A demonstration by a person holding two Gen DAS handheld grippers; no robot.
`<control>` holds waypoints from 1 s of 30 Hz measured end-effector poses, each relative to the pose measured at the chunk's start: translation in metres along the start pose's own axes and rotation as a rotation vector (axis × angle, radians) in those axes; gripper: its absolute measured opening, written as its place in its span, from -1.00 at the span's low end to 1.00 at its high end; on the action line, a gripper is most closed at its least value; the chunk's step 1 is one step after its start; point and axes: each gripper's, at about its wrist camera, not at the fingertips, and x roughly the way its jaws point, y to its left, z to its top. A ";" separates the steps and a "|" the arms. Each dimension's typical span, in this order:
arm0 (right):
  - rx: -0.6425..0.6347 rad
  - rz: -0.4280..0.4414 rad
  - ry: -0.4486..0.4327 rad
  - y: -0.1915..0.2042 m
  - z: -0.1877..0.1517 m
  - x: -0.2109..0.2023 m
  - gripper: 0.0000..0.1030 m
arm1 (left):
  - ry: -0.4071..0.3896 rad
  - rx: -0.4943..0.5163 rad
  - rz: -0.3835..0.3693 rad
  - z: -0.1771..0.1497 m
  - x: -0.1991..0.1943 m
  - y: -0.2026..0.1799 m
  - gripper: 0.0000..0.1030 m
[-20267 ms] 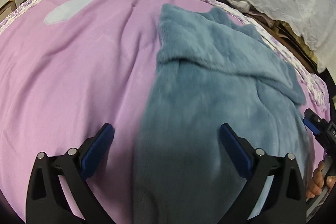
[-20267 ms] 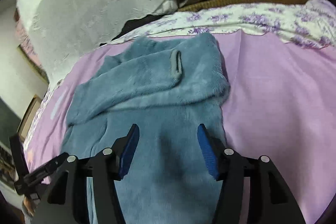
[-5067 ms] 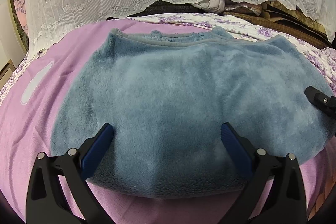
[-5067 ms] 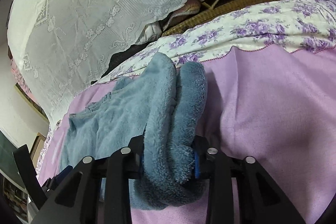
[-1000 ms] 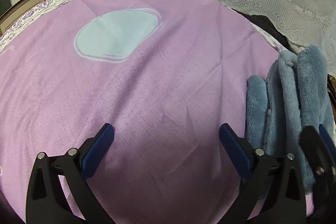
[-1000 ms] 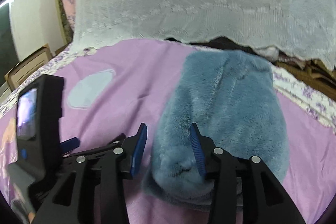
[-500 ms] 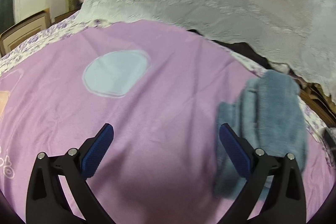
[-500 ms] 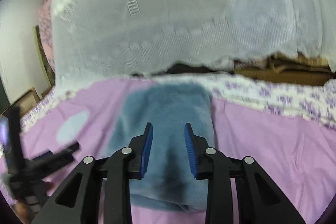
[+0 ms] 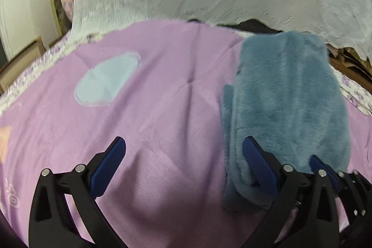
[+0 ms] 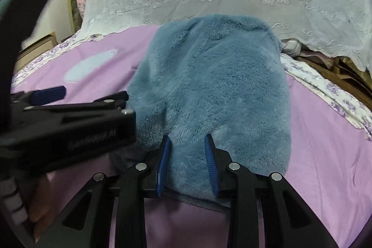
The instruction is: Fold small clothes
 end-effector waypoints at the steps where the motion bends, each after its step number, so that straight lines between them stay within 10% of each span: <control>1: -0.014 0.008 0.005 0.000 0.000 -0.001 -0.36 | 0.022 0.003 0.013 -0.001 0.007 0.000 0.92; 10: 0.067 0.001 -0.065 -0.045 0.043 -0.035 -0.48 | 0.099 -0.012 0.015 -0.007 0.026 0.003 0.92; 18: 0.175 -0.084 -0.007 -0.068 0.122 0.029 -0.48 | 0.087 0.012 0.048 -0.010 0.023 -0.003 0.92; 30: 0.141 -0.151 0.058 -0.066 0.109 0.073 -0.45 | 0.070 0.023 0.051 -0.008 0.022 -0.007 0.92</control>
